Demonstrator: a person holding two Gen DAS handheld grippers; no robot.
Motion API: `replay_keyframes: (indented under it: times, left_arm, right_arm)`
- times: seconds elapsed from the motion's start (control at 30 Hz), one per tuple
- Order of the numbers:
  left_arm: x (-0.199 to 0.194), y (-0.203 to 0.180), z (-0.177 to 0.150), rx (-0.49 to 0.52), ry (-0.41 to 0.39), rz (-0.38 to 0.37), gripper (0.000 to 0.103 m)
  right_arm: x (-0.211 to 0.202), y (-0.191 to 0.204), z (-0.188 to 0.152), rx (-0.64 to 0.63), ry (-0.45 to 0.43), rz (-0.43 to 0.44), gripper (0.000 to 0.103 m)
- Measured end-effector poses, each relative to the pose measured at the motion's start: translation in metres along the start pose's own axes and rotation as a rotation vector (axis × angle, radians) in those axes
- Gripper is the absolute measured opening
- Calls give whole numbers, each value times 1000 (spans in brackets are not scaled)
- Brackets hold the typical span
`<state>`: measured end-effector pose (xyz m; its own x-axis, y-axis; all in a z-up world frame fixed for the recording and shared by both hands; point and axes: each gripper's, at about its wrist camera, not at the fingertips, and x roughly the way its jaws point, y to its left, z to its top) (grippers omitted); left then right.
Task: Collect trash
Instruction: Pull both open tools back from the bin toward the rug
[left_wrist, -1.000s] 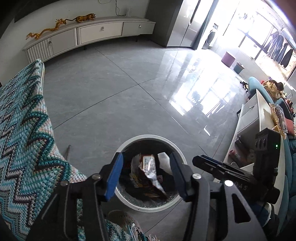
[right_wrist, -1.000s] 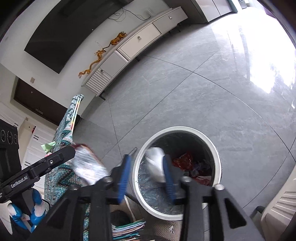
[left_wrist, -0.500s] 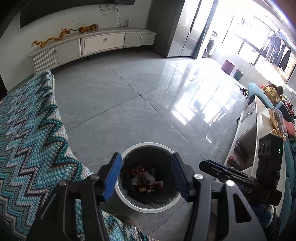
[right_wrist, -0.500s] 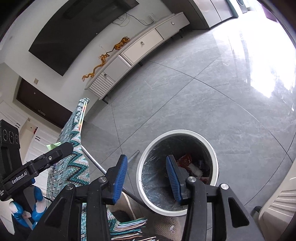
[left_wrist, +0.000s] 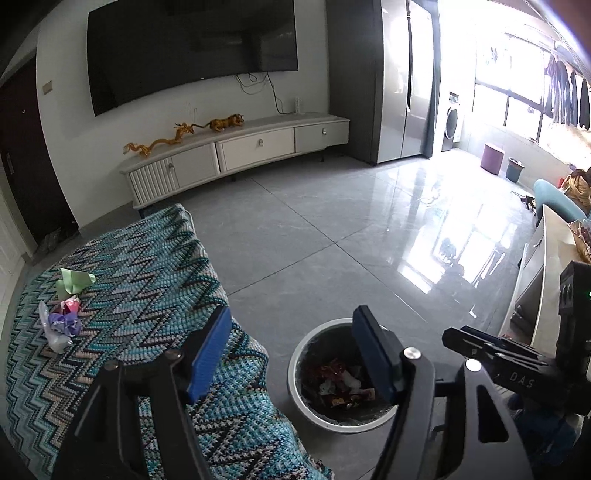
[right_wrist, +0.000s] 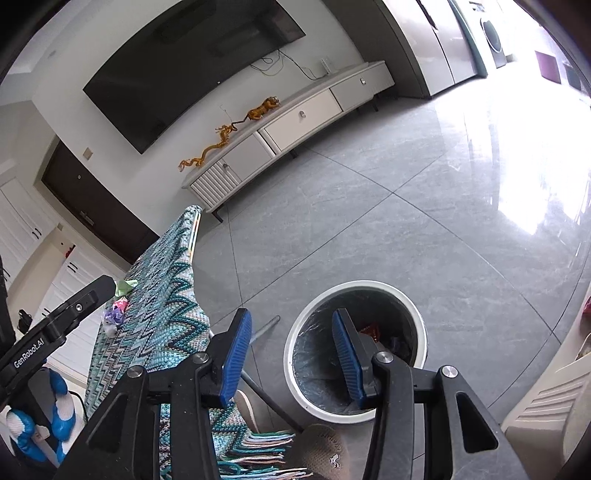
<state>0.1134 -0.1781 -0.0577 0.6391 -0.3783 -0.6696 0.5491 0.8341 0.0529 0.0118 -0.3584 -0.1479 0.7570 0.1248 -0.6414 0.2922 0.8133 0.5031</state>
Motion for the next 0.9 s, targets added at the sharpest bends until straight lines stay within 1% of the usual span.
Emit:
replay_keyframes:
  times: [0.1, 0.17, 0.53, 0.57, 0.63, 0.7, 0.77, 0.9]
  left_arm:
    - [-17, 1, -4, 8, -27, 24, 67]
    - [-25, 1, -6, 11, -41, 38, 67]
    - [-73, 16, -18, -8, -112, 77, 67]
    - [-78, 17, -19, -10, -120, 80, 68]
    - [-88, 20, -21, -14, -140, 89, 75]
    - [-98, 24, -23, -20, -164, 100, 77]
    - [-109, 29, -25, -26, -186, 109, 78]
    - [-129, 39, -31, -35, -235, 133, 78]
  right_arm:
    - [-8, 11, -3, -25, -19, -6, 50]
    - [-13, 19, -4, -39, -30, -14, 56]
    - [-37, 61, -12, -124, -92, -67, 70]
    - [-40, 65, -13, -132, -99, -75, 72]
    - [-47, 75, -15, -152, -118, -83, 74]
    - [-54, 87, -16, -177, -143, -88, 78]
    - [-61, 98, -19, -201, -167, -92, 83]
    - [-77, 121, -25, -253, -239, -85, 89]
